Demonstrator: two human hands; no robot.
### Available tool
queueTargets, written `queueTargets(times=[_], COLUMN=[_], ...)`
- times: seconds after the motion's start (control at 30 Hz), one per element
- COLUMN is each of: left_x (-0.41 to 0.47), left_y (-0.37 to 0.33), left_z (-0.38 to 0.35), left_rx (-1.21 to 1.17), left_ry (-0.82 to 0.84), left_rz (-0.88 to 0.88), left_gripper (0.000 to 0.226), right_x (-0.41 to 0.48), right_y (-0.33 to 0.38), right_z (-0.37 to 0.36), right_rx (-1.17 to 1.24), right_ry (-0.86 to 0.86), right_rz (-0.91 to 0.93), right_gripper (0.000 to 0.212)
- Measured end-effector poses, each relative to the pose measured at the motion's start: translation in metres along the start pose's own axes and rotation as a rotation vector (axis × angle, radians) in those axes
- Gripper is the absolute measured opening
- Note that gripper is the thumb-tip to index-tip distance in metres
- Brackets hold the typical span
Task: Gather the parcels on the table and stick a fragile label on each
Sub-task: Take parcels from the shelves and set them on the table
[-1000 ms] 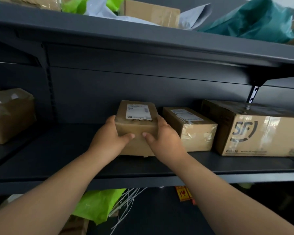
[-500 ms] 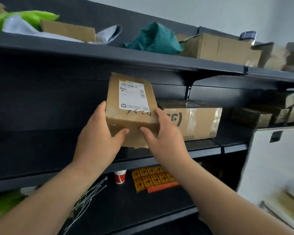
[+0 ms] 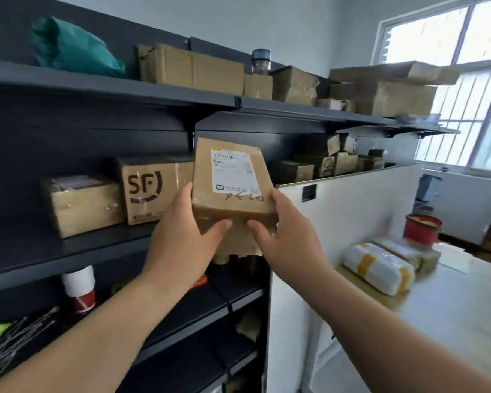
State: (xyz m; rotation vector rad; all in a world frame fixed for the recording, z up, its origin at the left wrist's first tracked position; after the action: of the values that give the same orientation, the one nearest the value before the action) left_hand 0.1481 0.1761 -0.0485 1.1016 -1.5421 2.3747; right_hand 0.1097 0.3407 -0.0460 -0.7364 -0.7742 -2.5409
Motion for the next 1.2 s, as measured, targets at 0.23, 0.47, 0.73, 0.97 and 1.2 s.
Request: queueTargets(times=[0.23, 0.47, 0.73, 0.97, 1.2], left_x=[-0.007, -0.004, 0.018, 0.035, 0.037], left_y=[-0.013, 0.007, 0.073, 0.133, 0.187], left_z=[-0.134, -0.255, -0.391, -0.483, -0.553], left_rx=[-0.193, -0.26, -0.233, -0.154, -0.048], left_ry=[0.223, 0.427, 0.627, 0.702, 0.704], left_rz=[0.034, 0.094, 0.199, 0.308, 0.456], left_gripper=[0.058, 0.05, 0.053, 0.054, 0.054], right_x=[-0.024, -0.032, -0.003, 0.025, 0.042], right_y=[-0.119, -0.222, -0.347, -0.439, -0.532], right_z=[0.049, 0.057, 0.019, -0.024, -0.063], right_rx=[-0.109, -0.18, -0.228, -0.177, -0.174], right_ry=[-0.03, 0.002, 0.082, 0.199, 0.365], right_rz=[-0.234, -0.438, -0.617, -0.728, -0.755], right_gripper=[0.058, 0.055, 0.054, 0.058, 0.068])
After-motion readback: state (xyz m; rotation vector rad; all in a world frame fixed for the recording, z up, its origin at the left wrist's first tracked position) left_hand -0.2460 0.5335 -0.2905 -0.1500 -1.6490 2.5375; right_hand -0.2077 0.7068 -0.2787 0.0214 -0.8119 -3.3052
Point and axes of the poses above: each hand's wrist, its own x-axis towards the middle knuckle, its own z-axis out of the back of the hand, y = z × x, the point moved 6 cm from there along x, towards the middle knuckle, and after that the axes turned 14 degrees about -x, right-handed, at the moved point
